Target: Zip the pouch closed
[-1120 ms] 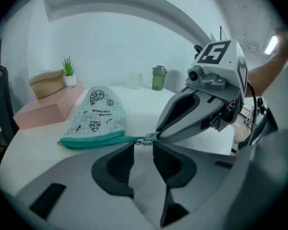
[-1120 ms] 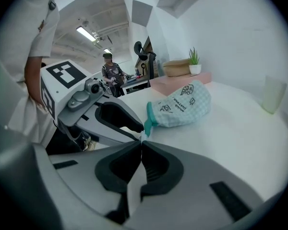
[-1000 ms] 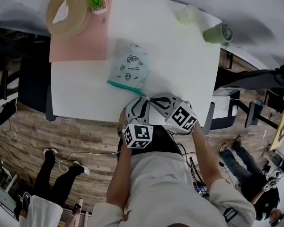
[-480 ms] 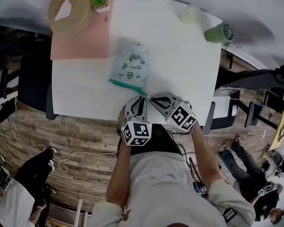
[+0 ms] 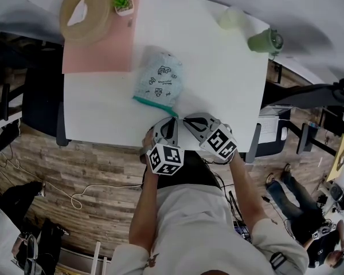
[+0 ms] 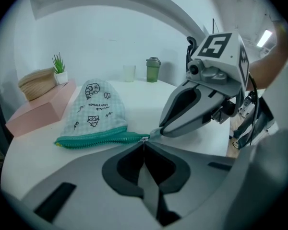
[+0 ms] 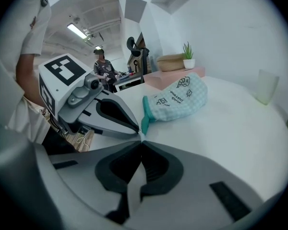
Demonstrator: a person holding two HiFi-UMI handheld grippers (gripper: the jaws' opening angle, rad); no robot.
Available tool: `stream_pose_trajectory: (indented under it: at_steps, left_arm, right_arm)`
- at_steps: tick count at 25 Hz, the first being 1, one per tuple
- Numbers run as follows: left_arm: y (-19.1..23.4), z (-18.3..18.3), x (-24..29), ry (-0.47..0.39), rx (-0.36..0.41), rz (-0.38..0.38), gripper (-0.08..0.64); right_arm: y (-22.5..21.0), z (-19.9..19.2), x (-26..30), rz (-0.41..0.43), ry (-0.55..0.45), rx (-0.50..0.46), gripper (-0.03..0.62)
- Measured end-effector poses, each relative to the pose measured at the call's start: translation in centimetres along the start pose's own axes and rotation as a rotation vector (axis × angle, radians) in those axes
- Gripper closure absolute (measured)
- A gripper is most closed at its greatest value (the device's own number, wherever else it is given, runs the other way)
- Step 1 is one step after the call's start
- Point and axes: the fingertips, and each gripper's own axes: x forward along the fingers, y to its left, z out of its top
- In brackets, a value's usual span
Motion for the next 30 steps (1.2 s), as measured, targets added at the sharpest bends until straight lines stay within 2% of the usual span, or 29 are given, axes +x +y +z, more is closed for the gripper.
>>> stream_pose_trajectory:
  at_steps: [12, 30]
  left_arm:
    - [0.8, 0.4, -0.2, -0.001, -0.023, -0.008, 0.560]
    - [3.0, 0.6, -0.9, -0.006, -0.046, 0.025, 0.560]
  right_arm:
    - [-0.8, -0.1, -0.1, -0.049, 0.014, 0.017, 0.591]
    - [-1.5, 0.3, -0.5, -0.087, 0.022, 0.020, 0.591]
